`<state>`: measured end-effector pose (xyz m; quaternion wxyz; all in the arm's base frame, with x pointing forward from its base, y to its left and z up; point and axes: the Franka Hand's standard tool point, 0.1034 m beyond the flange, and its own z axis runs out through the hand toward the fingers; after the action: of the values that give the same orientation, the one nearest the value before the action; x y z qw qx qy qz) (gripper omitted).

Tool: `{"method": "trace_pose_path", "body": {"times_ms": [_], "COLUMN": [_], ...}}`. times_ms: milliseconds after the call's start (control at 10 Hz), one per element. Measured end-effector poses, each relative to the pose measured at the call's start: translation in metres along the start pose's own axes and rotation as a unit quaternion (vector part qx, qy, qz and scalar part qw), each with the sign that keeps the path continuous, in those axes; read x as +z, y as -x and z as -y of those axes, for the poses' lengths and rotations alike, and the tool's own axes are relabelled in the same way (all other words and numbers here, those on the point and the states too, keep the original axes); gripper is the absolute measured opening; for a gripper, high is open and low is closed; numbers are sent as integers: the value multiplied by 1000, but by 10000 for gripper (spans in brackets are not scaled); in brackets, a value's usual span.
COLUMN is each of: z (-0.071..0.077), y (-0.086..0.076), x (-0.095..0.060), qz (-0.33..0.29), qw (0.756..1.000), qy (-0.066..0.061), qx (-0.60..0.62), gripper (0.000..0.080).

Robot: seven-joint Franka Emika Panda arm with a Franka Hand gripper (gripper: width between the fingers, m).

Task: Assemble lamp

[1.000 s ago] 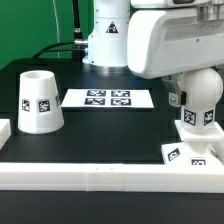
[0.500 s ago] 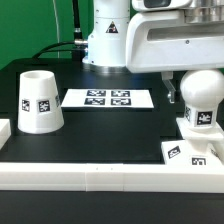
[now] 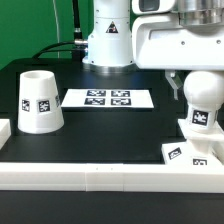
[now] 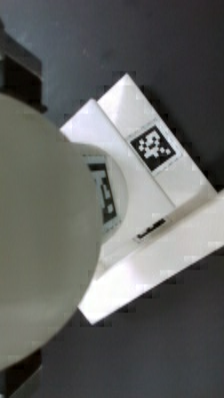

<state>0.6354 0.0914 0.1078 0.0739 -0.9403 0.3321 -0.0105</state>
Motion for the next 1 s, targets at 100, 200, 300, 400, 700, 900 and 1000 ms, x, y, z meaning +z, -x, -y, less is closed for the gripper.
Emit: {"method": "trace_pose_path", "body": {"times_ms": [100,200,300,400,700,900,1000], "z": [-2,0,0,-1,0,0,-1], "y": [-1,0,0,-1,0,-1,-1], "x": [0,0,0,0,-3,-2,-2], "qz": [2,2,2,1,-5,-5,-4], "qw": [1000,999,1000,1000,989,974,965], "qy": [-2,-2,-2,-1,5,6,7], "qx": [21,36,30,4,-149,-226,-262], "gripper": [576,639,639,681,698,698,698]}}
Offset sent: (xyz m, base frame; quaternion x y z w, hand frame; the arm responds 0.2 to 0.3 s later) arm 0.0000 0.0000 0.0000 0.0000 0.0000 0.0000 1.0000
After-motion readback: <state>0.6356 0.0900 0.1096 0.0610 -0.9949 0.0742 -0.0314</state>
